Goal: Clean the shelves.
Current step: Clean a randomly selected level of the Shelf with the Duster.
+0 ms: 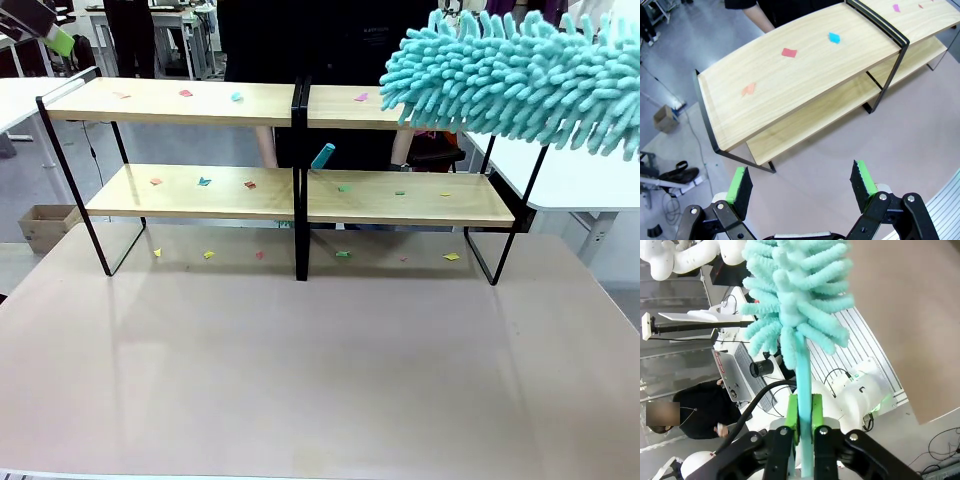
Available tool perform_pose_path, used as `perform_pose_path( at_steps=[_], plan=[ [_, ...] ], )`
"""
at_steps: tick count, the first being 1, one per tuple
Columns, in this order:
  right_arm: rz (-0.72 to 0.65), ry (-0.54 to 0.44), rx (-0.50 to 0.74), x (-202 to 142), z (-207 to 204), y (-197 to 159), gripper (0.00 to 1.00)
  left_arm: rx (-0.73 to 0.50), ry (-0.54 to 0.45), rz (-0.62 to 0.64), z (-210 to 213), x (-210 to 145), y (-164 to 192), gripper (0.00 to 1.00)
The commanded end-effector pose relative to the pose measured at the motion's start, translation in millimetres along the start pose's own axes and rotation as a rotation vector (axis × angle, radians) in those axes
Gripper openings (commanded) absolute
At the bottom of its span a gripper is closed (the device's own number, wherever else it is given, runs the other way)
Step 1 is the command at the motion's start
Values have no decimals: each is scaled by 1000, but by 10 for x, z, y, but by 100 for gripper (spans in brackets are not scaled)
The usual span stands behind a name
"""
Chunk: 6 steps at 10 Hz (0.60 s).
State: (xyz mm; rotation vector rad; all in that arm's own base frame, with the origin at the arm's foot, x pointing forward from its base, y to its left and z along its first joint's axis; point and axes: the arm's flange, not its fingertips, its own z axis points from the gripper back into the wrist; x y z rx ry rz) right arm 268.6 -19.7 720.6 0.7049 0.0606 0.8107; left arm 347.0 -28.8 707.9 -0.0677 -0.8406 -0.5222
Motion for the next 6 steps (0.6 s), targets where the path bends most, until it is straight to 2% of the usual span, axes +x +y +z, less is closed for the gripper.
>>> perform_pose_path(
  at_steps=[1,5,6],
  plan=[
    [1,-12,14,-1,49,20,0,-1,0,1,1,-3,11,100],
    [1,-12,14,-1,49,20,0,-1,0,1,1,-3,11,100],
    [0,0,0,0,0,0,12,-1,0,1,1,-3,11,100]
  ],
)
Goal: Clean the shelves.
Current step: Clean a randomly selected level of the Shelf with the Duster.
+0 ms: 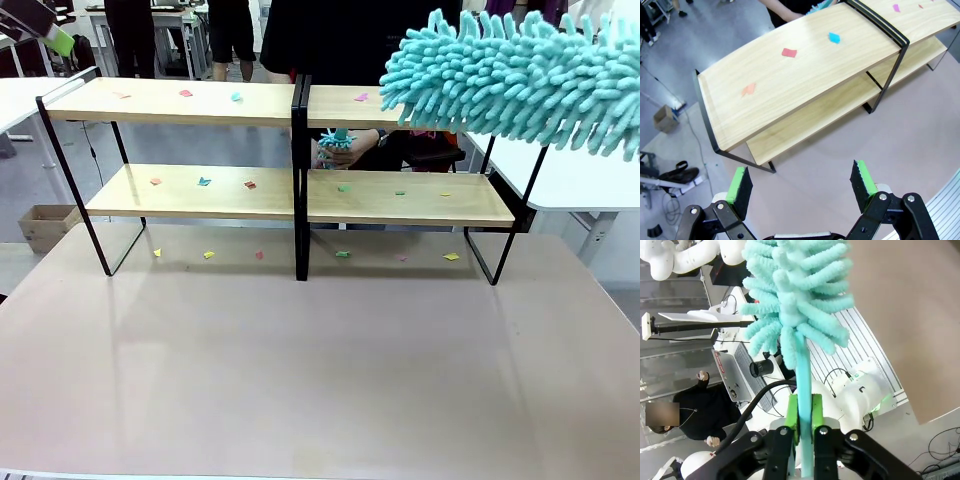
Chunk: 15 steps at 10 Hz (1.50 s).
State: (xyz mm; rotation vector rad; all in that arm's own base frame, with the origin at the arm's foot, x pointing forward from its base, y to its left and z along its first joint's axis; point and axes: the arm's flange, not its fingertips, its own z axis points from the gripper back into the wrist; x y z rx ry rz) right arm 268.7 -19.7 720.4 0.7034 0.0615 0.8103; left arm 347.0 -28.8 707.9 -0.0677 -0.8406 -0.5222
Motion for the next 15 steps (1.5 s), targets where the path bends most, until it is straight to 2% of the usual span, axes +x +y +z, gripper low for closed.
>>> perform_pose_path(
  at_steps=[1,2,4,6,7,8,9,10,11,13,14,15],
  plan=[
    [-80,-14,-32,357,-25,242,12,-1,0,1,1,-3,11,100],
    [-202,-66,-108,748,-67,487,12,-1,0,1,1,-3,11,100],
    [-218,-53,-210,1336,-274,981,12,-1,0,1,1,-3,11,100],
    [-340,-117,-380,1960,-418,1360,12,-1,0,1,1,-3,11,100],
    [-349,-53,-474,2264,-588,1383,12,-1,0,1,1,-3,11,100],
    [-208,104,-427,2327,-697,1426,12,-1,0,1,1,-3,11,100],
    [-266,-108,-366,2009,-652,1480,12,-1,0,1,1,-3,11,100],
    [-266,-108,-366,2009,-652,1480,12,-1,0,1,1,-3,11,100],
    [-244,-26,-408,2288,-830,1435,12,-1,0,1,1,-3,11,100],
    [-276,-192,-439,2605,-867,1467,12,-1,0,1,1,-3,11,100],
    [-286,-231,-455,2861,-879,1504,12,-1,0,1,1,-3,11,100],
    [-330,-228,-472,3120,-948,1513,12,-1,0,1,1,-3,11,100]
  ],
)
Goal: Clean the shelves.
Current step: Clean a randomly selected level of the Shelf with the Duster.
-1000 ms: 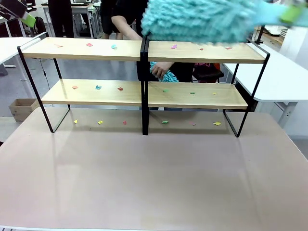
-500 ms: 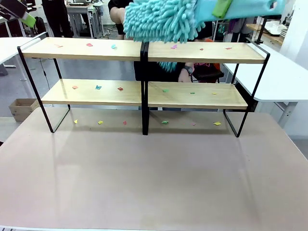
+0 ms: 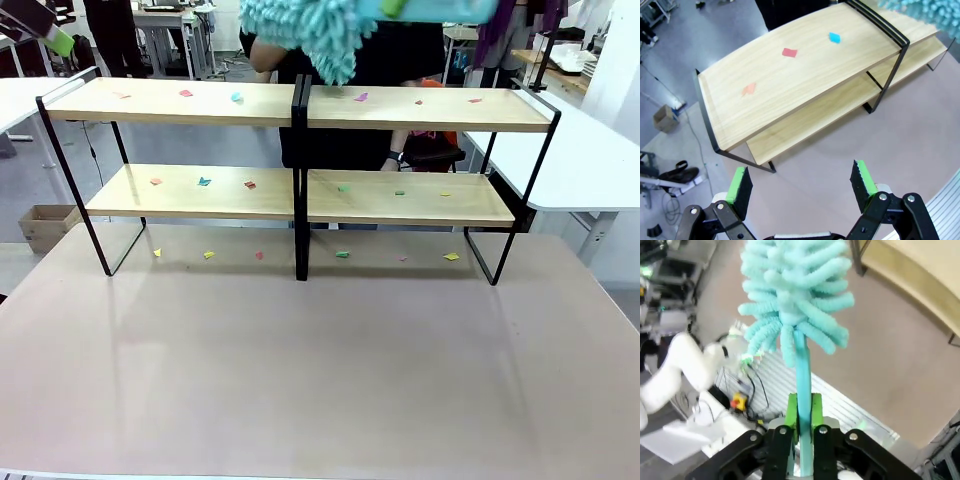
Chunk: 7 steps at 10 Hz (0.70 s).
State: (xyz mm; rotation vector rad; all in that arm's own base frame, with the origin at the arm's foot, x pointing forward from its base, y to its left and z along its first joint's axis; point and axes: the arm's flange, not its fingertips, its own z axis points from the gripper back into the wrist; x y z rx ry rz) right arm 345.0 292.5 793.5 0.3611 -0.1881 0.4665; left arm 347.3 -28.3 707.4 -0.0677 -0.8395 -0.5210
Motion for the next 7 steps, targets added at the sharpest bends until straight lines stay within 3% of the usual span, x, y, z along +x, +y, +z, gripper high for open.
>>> perform_pose_path(
  at_steps=[1,2,3,4,5,7],
  plan=[
    [-106,-1,-90,462,-184,305,12,-1,-1,0,5,0,7,100],
    [-143,8,-133,613,-348,482,12,-1,-1,0,5,0,7,100],
    [-78,41,-155,630,-445,651,12,-1,-1,0,5,0,7,100],
    [65,123,33,372,-188,535,12,-1,-1,0,5,0,7,100],
    [213,187,118,66,3,474,12,-1,-1,0,5,0,7,100],
    [386,354,88,-473,100,424,12,-1,-1,0,5,0,7,100]
  ],
)
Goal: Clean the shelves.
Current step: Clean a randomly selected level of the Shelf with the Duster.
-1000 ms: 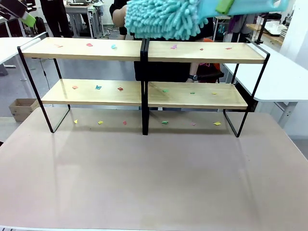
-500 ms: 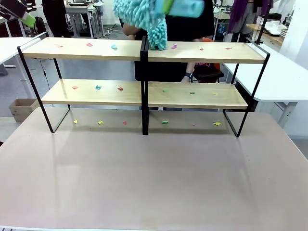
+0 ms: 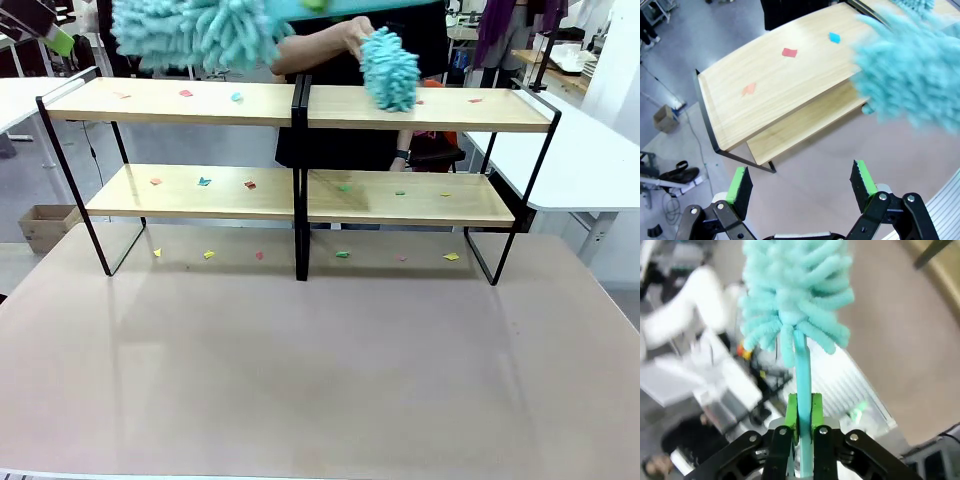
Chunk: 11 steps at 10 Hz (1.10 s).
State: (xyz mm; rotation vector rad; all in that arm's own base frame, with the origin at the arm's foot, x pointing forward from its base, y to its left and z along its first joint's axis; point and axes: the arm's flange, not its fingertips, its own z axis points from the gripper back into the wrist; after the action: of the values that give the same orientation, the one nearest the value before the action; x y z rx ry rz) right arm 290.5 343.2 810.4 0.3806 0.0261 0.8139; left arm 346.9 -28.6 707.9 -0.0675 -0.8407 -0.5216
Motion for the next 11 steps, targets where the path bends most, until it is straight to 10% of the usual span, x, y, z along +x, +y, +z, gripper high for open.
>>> perform_pose_path(
  at_steps=[1,3,11],
  plan=[
    [186,206,0,-774,35,-180,12,-1,0,1,0,-2,10,100],
    [448,376,35,-1274,-92,-32,12,-1,0,1,0,-2,10,100],
    [493,298,32,-1250,-201,-8,12,-1,0,1,0,-2,10,100]
  ],
)
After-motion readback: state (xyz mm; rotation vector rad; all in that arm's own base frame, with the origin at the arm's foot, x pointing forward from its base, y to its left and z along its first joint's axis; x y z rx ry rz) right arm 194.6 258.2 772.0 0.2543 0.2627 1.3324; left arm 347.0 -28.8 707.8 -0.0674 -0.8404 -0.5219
